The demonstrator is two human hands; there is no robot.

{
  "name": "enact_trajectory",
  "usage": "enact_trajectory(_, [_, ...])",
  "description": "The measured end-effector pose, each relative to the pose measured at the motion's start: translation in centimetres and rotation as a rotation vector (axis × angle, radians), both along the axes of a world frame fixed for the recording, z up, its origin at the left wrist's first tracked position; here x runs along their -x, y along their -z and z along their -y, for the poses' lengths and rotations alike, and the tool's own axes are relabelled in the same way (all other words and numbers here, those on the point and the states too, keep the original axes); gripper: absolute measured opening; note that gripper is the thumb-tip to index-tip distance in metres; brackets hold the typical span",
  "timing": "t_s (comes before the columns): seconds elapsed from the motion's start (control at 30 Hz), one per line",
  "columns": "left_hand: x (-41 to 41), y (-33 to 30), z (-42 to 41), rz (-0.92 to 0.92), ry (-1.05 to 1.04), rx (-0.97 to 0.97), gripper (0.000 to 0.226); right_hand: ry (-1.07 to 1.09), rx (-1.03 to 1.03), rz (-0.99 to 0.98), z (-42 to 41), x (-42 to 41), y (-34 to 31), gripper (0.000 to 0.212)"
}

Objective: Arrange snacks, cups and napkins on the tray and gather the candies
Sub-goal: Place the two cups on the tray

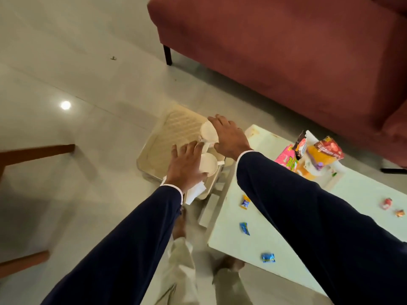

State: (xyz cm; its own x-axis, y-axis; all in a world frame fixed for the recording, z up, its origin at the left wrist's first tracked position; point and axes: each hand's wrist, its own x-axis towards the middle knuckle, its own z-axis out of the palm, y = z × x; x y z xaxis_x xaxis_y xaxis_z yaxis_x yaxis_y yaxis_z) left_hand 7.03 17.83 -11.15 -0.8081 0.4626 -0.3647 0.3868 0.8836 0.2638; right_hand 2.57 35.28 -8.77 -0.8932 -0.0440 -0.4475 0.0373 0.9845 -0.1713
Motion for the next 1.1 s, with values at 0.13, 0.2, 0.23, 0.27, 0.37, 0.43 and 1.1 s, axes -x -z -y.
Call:
enact_trajectory(0.13, [-0.5,1.6,-0.4,-0.023,0.069,-0.006,0.099,-0.086,-0.003,0.063,-0.5,0.4,2.1,0.098])
enact_trajectory(0.2, [-0.8,2.0,-0.4,-0.043,0.093,0.000,0.096,-0.130,-0.022,0.066,-0.5,0.6,2.6,0.098])
enact_trajectory(0.23, [-1.0,2.3,-0.5,-0.043,0.095,0.004,0.093,-0.136,-0.027,0.064,-0.5,0.7,2.9,0.098])
enact_trajectory(0.27, [-1.0,2.4,-0.3,-0.057,0.095,0.001,0.090,-0.138,-0.027,0.045,-0.3,0.9,3.0,0.096])
enact_trajectory(0.37, [-1.2,2.7,-0.4,-0.071,0.074,-0.009,0.087,-0.113,-0.007,-0.008,-0.2,1.8,3.3,0.087])
enact_trajectory(0.43, [-1.2,2.8,-0.6,-0.081,0.070,-0.011,0.085,-0.115,0.001,-0.048,-0.4,2.1,3.5,0.081])
enact_trajectory(1.1, [-1.7,0.0,-5.9,-0.183,0.022,-0.253,0.085,0.753,0.454,-0.676,-14.3,-15.1,-0.3,0.071])
